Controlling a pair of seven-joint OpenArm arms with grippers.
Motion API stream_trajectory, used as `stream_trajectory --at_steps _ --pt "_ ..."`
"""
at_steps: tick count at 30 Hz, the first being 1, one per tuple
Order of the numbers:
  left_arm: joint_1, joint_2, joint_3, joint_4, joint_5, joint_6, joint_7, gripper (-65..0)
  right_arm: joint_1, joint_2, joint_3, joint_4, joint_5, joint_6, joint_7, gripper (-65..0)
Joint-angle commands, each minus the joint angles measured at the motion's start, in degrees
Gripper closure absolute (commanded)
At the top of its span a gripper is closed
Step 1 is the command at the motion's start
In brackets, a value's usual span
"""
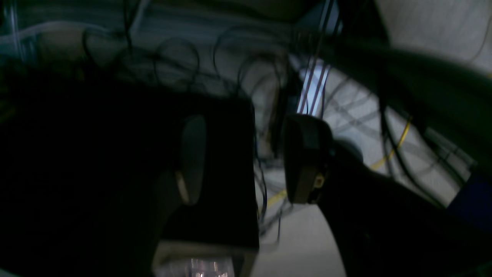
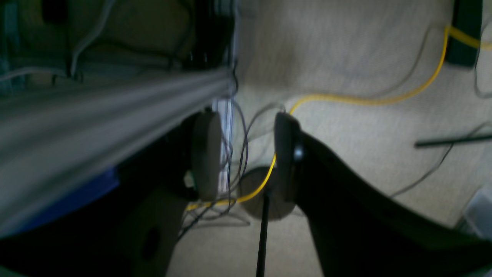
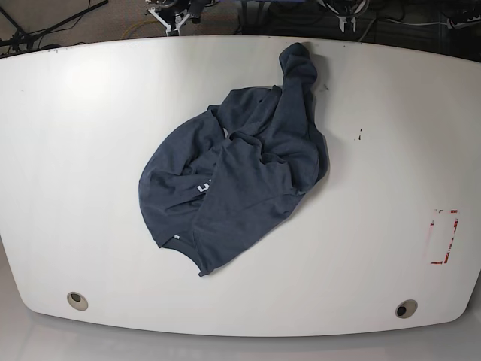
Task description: Fold the T-shirt properly
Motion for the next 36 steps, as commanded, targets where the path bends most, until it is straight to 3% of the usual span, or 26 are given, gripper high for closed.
stream_trajectory --at_steps 1,11,30,36 --pt "2.41 -0.27 -0.15 2.53 -0.34 0.14 -2.78 -29.6 -1.89 0.59 0.21 0.2 0.29 0.09 0.41 -21.9" --pt "9.01 0.0 -0.15 11.32 -0.51 0.14 -4.71 -29.4 -6.2 0.86 0.38 3.28 0.37 0.09 0.41 -21.9" --pt "31.69 0.26 -0.15 44.64 -0.6 0.05 -4.71 -29.7 -28.0 0.42 0.12 34.84 0.73 0.52 -2.67 -21.9" --pt "39.16 0.08 -0.24 55.36 -3.41 0.05 -4.71 -29.7 -34.68 0.86 -0.05 45.04 8.73 0.61 -3.64 -21.9"
